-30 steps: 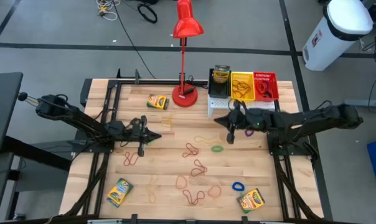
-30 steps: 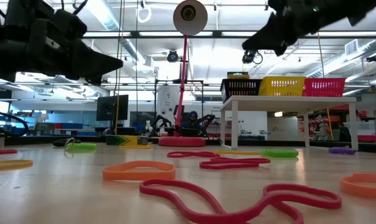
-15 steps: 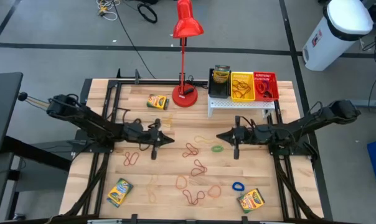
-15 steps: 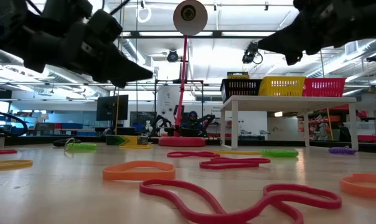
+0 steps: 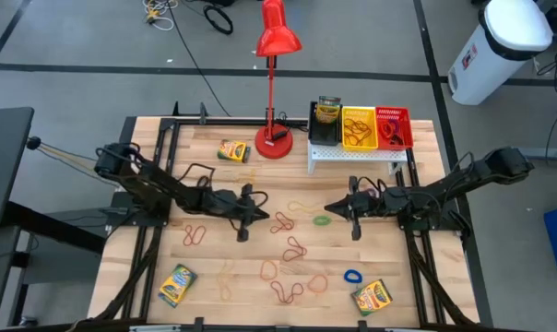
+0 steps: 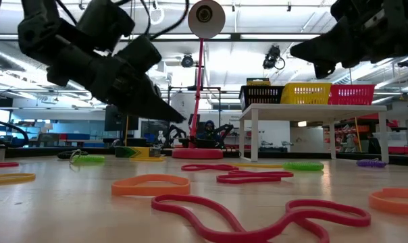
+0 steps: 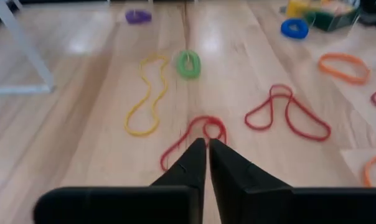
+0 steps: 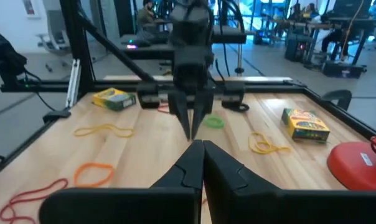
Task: Pick & Place Office Desk Supplies
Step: Put the left orange rubber band into the yellow bin
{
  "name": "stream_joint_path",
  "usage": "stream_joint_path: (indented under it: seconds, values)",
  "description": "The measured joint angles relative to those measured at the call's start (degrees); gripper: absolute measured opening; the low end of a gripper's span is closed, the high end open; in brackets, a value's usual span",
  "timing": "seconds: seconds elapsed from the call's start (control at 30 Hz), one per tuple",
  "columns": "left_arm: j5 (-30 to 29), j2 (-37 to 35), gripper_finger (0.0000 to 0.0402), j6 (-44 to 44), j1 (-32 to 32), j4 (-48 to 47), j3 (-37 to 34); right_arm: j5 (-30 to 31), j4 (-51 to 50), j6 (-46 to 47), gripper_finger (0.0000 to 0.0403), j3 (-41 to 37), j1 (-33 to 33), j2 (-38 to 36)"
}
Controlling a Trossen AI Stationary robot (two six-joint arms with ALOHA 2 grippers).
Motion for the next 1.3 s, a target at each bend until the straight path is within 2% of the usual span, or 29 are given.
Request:
stream_joint_path:
  seconds: [0.2, 0.4, 0.67, 1.0, 1.17, 1.3]
  values:
    - [-0.79, 2.12, 0.0068, -0.43, -1.71, -5.00, 3.81, 0.25, 0.47, 0.08, 0.0005, -1.07, -0.01, 0.00]
    - [-5.76, 2.25, 0.0093, 0.27, -5.81, -12.39, 6.22, 3.32, 0.43, 0.03, 0.0028, -1.11, -0.02, 0.00]
    - [-7.51, 2.39, 0.0145, -2.09, -8.19, -12.40, 7.27, 4.79, 0.32, 0.10, 0.0036, -1.11, -0.04, 0.00]
    - [-5.89, 7.67, 0.0235, -2.46, -8.02, -12.43, 7.52, 4.78, -1.72, 0.01, 0.0037, -1.11, -0.04, 0.00]
    - [-3.71, 10.26, 0.0242, -2.36, -8.03, -12.50, 10.50, 4.76, -1.73, 0.12, 0.0037, -1.11, -0.04, 0.00]
    - [-3.12, 12.85, 0.0238, -3.67, -8.05, -17.82, 14.73, 4.76, -1.86, 0.14, 0.0037, -1.11, -0.04, 0.00]
